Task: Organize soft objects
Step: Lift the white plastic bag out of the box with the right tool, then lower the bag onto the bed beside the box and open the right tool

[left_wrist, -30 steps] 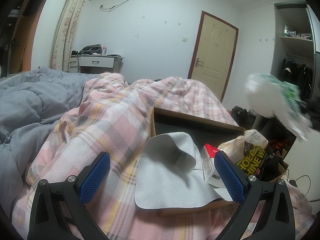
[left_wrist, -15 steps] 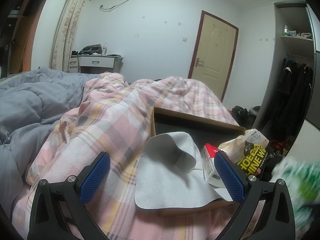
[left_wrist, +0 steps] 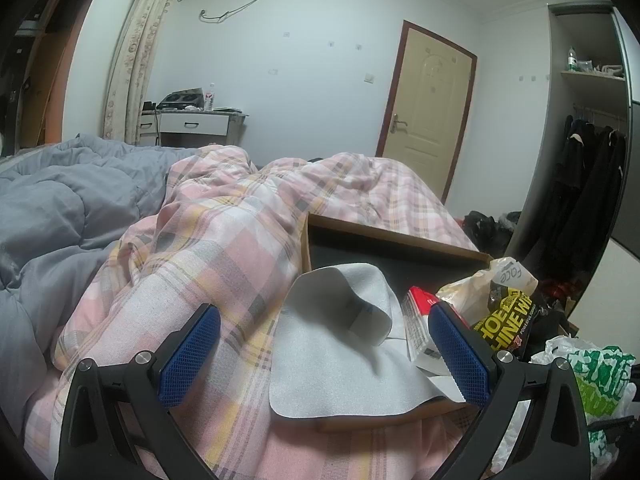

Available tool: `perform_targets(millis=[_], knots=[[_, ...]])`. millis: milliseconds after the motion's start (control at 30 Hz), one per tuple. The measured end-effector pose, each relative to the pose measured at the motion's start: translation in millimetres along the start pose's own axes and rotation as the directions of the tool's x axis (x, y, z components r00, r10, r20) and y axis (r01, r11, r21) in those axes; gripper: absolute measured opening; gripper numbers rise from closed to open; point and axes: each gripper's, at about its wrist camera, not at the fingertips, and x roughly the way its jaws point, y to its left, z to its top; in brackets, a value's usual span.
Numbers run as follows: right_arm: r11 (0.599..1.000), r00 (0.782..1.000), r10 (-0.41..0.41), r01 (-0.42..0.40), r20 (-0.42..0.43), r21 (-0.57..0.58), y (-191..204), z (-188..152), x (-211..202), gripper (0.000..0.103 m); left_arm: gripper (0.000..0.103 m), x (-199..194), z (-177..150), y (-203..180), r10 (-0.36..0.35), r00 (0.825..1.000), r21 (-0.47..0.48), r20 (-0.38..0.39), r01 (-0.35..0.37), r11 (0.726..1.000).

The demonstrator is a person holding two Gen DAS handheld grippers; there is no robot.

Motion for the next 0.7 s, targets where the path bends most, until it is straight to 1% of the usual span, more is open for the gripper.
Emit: perform_targets(millis=[67, 167, 233, 300, 467, 667, 700], knots=[[1.000, 1.000, -0.007, 0.007, 0.000, -0.009, 6, -4, -3, 0.033, 0.103, 0, 0, 0, 0.000, 1.000, 0.000, 0.000, 0.000, 1.000], [1.000, 1.000, -0.018, 0.018, 0.016, -0.017, 13, -9, -9, 0.054, 0.103, 0, 0, 1, 0.000, 1.000, -0.001, -0.001, 0.000, 1.000], [0.999, 0.999, -0.024, 0.025, 0.042, -0.023, 15, -10, -14, 0.075, 0.103, 0, 0, 0, 0.000, 1.000, 0.001, 0.000, 0.000, 1.000], [0.999, 0.997, -0.033, 0.035, 0.069, -0.026, 17, -10, -19, 0.084, 0.103, 0, 0, 0, 0.000, 1.000, -0.001, 0.000, 0.000, 1.000], [0.999, 0.988, -0.041, 0.040, 0.146, 0.007, 13, -11, -32, 0.085, 0.103, 0, 0, 0, 0.000, 1.000, 0.000, 0.000, 0.000, 1.000], [0.997, 0.970, -0.029, 0.009, 0.240, 0.082, -1, -10, -50, 0.087, 0.103, 1, 0, 0, 0.000, 1.000, 0.000, 0.000, 0.000, 1.000], [0.996, 0.967, -0.022, -0.002, 0.253, 0.095, -4, -10, -53, 0.089, 0.103, 0, 0, 0, 0.000, 1.000, 0.000, 0.000, 0.000, 1.000]])
